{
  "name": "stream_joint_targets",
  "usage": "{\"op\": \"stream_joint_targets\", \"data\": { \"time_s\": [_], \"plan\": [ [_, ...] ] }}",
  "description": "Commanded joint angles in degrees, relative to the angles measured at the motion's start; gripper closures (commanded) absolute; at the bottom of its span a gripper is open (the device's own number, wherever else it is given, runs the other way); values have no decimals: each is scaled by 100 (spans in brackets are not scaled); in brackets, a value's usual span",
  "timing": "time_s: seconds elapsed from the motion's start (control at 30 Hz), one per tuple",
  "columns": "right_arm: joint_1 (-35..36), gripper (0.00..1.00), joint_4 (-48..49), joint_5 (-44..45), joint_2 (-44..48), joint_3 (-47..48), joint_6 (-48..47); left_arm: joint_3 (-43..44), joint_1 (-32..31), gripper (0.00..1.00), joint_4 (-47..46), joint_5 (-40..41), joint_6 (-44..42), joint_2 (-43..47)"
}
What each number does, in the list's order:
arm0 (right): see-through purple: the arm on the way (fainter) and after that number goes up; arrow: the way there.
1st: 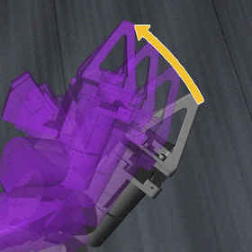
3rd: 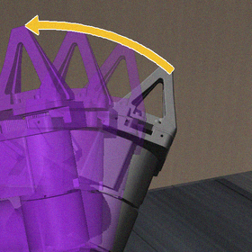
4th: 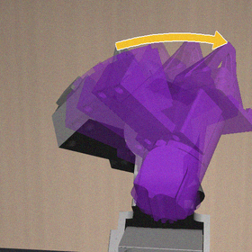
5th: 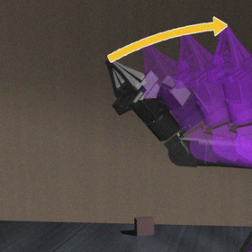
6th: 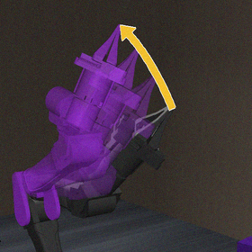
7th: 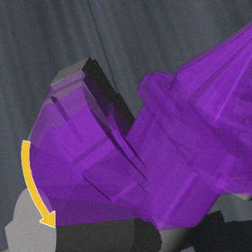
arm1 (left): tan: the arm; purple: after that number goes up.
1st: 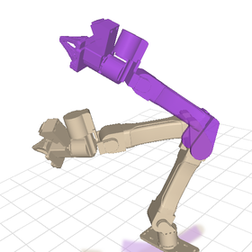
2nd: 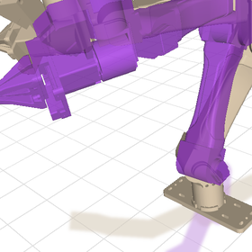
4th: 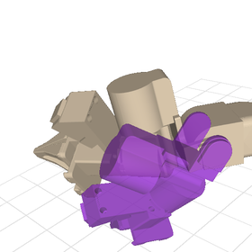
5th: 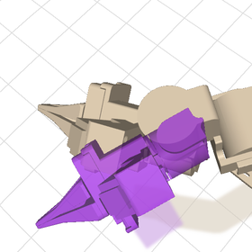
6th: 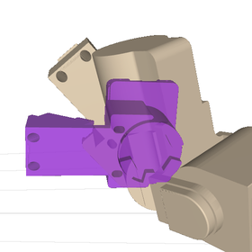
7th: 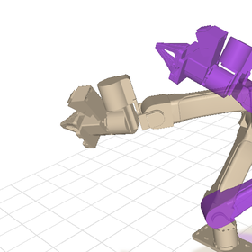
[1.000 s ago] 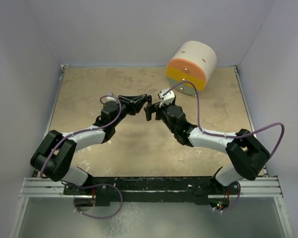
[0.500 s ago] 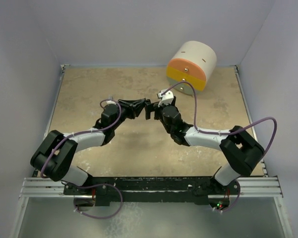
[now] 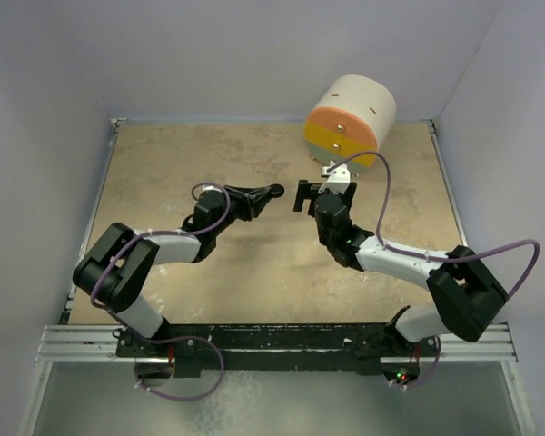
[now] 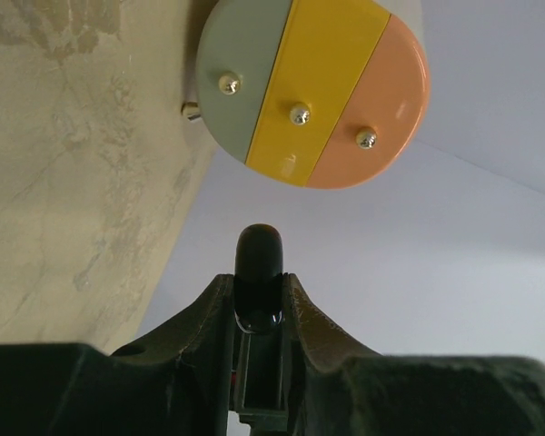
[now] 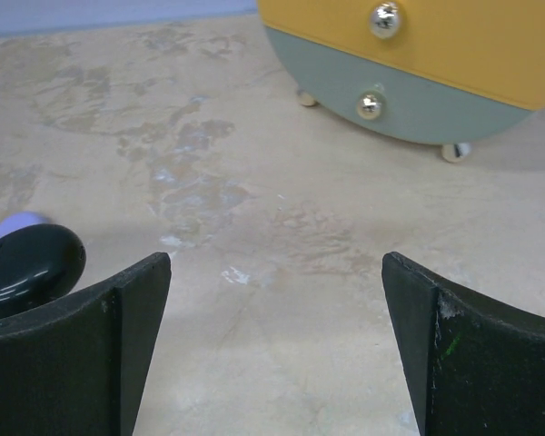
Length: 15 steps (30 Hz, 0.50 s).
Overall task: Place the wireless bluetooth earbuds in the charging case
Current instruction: Place the charging case at the center of the board.
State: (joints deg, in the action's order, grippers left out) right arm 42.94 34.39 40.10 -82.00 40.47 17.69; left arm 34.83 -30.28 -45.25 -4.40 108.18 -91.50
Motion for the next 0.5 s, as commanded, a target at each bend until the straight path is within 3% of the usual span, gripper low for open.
{"op": "stream_joint_targets", "data": {
  "time_s": [0.0, 0.17, 0.47],
  "plan": [
    [-66, 0, -371, 298, 411, -22, 449, 598, 10, 100, -213, -197, -420, -420],
    [-66, 0, -1133, -76, 838, 59, 713, 1468, 10, 100, -131, -440, -1042, -1446],
    [-85, 0, -1890, -652, 1888, -58, 1126, 2945, 7, 100, 1041, -254, -2475, -2647]
  ]
}}
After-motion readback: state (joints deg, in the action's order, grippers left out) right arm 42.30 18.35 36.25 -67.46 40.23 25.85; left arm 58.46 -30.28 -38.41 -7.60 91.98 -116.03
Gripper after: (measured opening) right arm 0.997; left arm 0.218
